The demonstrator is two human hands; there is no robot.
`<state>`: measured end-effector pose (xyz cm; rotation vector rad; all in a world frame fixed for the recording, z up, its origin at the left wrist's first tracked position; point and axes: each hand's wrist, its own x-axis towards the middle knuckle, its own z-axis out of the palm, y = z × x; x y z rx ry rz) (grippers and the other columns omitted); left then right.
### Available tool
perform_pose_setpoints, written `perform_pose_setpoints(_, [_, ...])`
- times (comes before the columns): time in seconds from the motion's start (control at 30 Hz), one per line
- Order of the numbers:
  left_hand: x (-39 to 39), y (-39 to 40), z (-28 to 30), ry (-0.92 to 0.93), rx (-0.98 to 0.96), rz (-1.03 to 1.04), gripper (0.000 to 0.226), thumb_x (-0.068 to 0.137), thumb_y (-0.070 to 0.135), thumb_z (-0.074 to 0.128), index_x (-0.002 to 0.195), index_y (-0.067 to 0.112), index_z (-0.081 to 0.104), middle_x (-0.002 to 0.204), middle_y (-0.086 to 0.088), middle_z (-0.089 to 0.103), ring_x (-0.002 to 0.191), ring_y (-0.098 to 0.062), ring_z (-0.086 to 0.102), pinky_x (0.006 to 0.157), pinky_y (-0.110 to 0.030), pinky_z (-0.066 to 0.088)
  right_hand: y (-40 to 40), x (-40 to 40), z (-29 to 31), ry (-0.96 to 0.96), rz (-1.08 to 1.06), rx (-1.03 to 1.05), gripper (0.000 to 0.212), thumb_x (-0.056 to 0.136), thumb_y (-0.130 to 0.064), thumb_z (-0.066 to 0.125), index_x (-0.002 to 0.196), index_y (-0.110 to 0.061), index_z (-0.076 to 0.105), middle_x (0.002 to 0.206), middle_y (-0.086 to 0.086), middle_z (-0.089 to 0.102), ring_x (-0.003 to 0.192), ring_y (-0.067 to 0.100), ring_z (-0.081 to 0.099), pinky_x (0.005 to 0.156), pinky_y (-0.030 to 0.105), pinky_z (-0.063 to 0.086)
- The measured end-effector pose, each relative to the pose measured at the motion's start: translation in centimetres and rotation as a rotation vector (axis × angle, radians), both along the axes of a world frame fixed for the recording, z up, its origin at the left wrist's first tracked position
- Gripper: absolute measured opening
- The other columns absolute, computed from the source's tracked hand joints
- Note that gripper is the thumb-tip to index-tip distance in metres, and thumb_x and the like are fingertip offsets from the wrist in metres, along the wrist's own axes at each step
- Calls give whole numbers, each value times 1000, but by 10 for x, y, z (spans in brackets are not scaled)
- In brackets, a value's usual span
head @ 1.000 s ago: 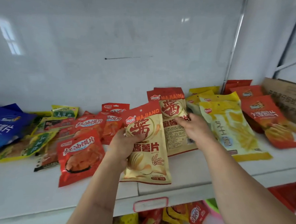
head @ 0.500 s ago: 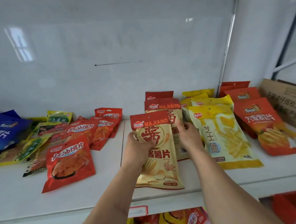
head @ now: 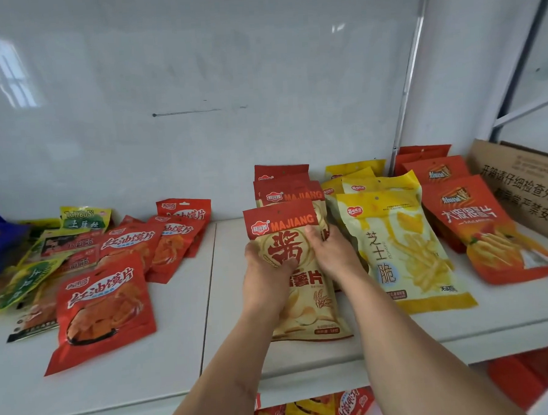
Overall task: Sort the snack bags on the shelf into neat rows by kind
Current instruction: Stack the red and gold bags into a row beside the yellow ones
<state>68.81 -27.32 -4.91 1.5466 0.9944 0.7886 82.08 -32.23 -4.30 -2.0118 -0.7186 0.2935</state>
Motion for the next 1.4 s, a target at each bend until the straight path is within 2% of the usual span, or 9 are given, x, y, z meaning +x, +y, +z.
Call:
perform_pose_setpoints(0.13, [8,-1,-4,8,36,23,64,87,29,73,139,30,35,112,5,69,95,-19,70,85,-45,60,8,6,-1,-30,-19,-32,56,99,-54,45,136,-12,48,130,8,63,119,30,60,89,32,43])
perform_pose_setpoints(0.33, [12,0,-4,48,82,30,74,85,33,75,144,29,31,118,3,68,104,-23,68,90,-46,57,15,10,-4,-45,-44,-81,52,99,-52,46,132,-11,49,127,11,64,117,32,60,91,36,45])
perform_pose_setpoints(0.53, [5,2,0,68,67,0,67,85,36,73,139,28,34,113,3,68,99,-21,69,86,-44,59,11,3,3,-160,-109,-140,62,99,-55,45,140,-9,40,132,14,61,119,35,59,90,40,47])
perform_pose_setpoints(0.67, [-5,3,7,103,90,5,62,91,39,67,138,19,31,111,1,66,93,-20,67,83,-40,59,9,-4,7,-246,-137,-141,77,98,-59,40,154,-9,22,152,15,43,135,35,46,104,45,43])
perform_pose_setpoints(0.8, [-23,6,11,172,134,38,81,96,46,58,156,13,15,137,-9,57,118,-27,61,92,-39,53,6,-19,13,-392,-121,-122,76,100,-58,36,156,-12,18,160,12,29,145,30,31,113,44,34])
perform_pose_setpoints(0.97, [-55,22,11,341,278,79,67,99,46,52,153,12,31,150,-9,48,134,-28,49,107,-42,43,13,-44,24,-624,-31,-233,66,102,-54,31,155,-14,26,165,10,16,153,27,10,120,48,18])
perform_pose_setpoints(1.13, [-100,43,14,493,454,140,45,101,35,50,140,13,51,141,-7,54,126,-28,53,100,-38,44,37,-81,27,-711,95,-174,48,103,-44,39,142,-15,47,157,6,34,148,25,26,117,45,24])
perform_pose_setpoints(1.3, [-143,70,19,582,525,196,38,101,37,47,130,16,58,129,-7,58,116,-30,56,86,-40,46,72,-121,22,-670,209,-215,49,104,-44,38,138,-11,50,146,9,47,136,29,42,110,44,36])
perform_pose_setpoints(1.4, [-167,94,18,597,520,206,36,99,36,46,126,15,60,126,-8,59,114,-32,55,87,-41,45,96,-146,21,-621,241,-264,49,103,-47,36,137,-14,51,142,8,52,129,31,49,100,41,39])
